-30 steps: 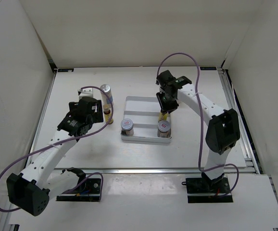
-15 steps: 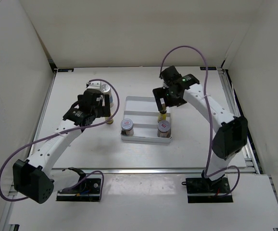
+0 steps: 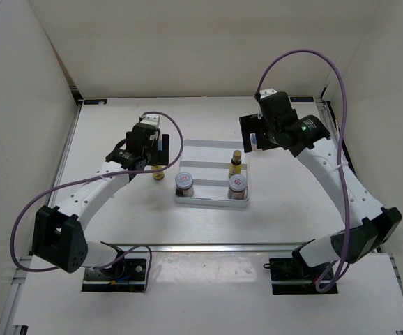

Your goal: Organize the condiment bottles

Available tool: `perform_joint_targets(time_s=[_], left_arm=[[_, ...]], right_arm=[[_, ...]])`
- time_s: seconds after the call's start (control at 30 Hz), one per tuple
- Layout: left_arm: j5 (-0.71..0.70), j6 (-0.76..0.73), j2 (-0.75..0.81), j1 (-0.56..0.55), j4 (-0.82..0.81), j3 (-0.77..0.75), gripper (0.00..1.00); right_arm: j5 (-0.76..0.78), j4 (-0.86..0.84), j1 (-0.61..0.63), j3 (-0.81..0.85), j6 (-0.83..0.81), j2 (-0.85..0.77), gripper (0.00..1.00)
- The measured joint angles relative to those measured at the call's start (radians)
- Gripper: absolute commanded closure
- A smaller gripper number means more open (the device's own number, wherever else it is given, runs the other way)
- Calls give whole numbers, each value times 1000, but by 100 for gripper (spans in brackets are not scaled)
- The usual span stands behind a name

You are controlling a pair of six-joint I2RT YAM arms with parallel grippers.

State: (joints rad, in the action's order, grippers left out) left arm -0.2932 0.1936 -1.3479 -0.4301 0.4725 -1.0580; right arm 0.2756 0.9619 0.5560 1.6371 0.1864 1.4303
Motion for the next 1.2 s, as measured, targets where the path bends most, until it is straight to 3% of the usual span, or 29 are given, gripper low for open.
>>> perform_joint_targets(time_s=[0.1, 0.2, 0.47, 0.57, 0.93, 1.2], left_arm=[[3, -3, -25, 2, -15, 3, 0], [6, 0, -46, 6, -32, 3, 7], [14, 11, -137, 17, -43, 2, 44], [20, 16, -143, 18, -43, 2, 53], [20, 6, -105, 9, 29, -138, 63], [87, -2, -71, -69, 20, -258, 69]], right_arm=[[14, 1, 0, -35, 1, -5, 0], [22, 1, 0, -56, 1, -5, 0], [39, -1, 0, -78, 2, -26, 0], [40, 0, 0, -82, 2, -35, 0], [49, -1, 0, -98, 3, -61, 0], [54, -1, 0, -114, 11, -61, 0]])
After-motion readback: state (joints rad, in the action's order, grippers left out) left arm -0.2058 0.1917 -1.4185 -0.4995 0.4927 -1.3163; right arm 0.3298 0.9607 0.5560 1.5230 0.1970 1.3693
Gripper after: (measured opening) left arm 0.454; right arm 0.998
